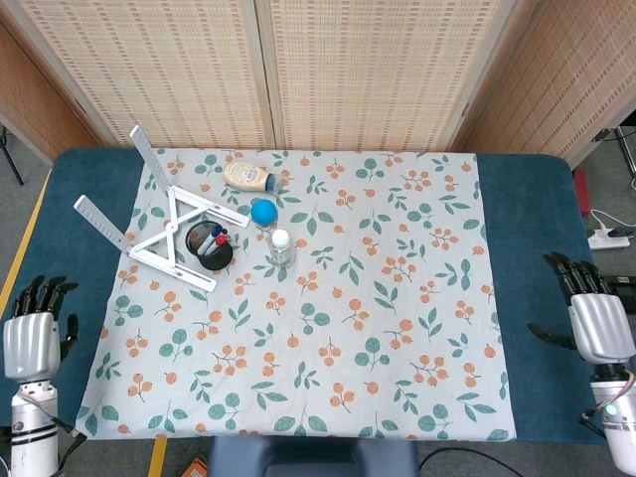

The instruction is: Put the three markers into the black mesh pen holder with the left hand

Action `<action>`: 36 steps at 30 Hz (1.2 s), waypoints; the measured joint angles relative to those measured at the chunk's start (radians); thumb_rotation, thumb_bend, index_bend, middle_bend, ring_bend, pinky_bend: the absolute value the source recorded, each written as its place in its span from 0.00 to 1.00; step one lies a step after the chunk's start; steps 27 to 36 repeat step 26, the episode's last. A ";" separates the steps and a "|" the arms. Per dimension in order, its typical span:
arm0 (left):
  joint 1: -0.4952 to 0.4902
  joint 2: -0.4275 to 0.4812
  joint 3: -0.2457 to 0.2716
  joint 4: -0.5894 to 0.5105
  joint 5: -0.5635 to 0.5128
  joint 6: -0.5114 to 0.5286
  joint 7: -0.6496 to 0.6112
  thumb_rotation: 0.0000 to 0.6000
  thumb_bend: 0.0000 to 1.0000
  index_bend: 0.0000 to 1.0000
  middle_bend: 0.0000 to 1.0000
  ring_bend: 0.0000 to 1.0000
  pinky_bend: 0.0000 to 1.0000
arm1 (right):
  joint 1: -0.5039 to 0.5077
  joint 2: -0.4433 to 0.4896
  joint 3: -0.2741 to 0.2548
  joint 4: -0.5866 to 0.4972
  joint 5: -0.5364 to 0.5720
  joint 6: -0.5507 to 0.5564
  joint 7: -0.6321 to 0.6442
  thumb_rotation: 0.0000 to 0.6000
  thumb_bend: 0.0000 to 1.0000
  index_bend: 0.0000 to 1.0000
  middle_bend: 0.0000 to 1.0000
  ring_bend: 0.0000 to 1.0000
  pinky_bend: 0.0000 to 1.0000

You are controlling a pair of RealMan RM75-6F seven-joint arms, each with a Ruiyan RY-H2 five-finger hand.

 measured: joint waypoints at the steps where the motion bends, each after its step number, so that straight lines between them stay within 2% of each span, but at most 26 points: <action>1: 0.004 0.003 -0.001 0.003 -0.010 -0.012 -0.007 1.00 0.44 0.28 0.18 0.09 0.16 | 0.000 0.000 0.000 -0.001 -0.001 0.001 0.000 1.00 0.03 0.11 0.07 0.13 0.11; 5: -0.002 0.011 -0.002 0.035 -0.020 -0.077 -0.068 1.00 0.44 0.24 0.11 0.03 0.12 | -0.001 0.000 0.000 -0.003 -0.002 0.006 -0.004 1.00 0.03 0.11 0.07 0.13 0.11; 10: -0.013 0.010 -0.003 0.110 -0.026 -0.159 -0.136 1.00 0.44 0.24 0.10 0.02 0.11 | 0.000 -0.001 -0.001 -0.003 -0.001 0.002 -0.008 1.00 0.03 0.11 0.07 0.13 0.11; 17: -0.019 -0.004 -0.013 0.147 -0.016 -0.167 -0.134 1.00 0.44 0.24 0.10 0.02 0.11 | 0.001 -0.003 0.001 -0.001 0.004 0.002 -0.016 1.00 0.03 0.11 0.07 0.13 0.11; 26: -0.024 -0.002 -0.014 0.139 -0.021 -0.213 -0.113 1.00 0.44 0.24 0.10 0.02 0.11 | 0.002 -0.005 0.001 0.002 0.010 -0.003 -0.014 1.00 0.03 0.11 0.07 0.13 0.11; 36: -0.024 -0.002 -0.014 0.139 -0.021 -0.213 -0.113 1.00 0.44 0.24 0.10 0.02 0.11 | 0.002 -0.005 0.001 0.002 0.010 -0.003 -0.014 1.00 0.03 0.11 0.07 0.13 0.11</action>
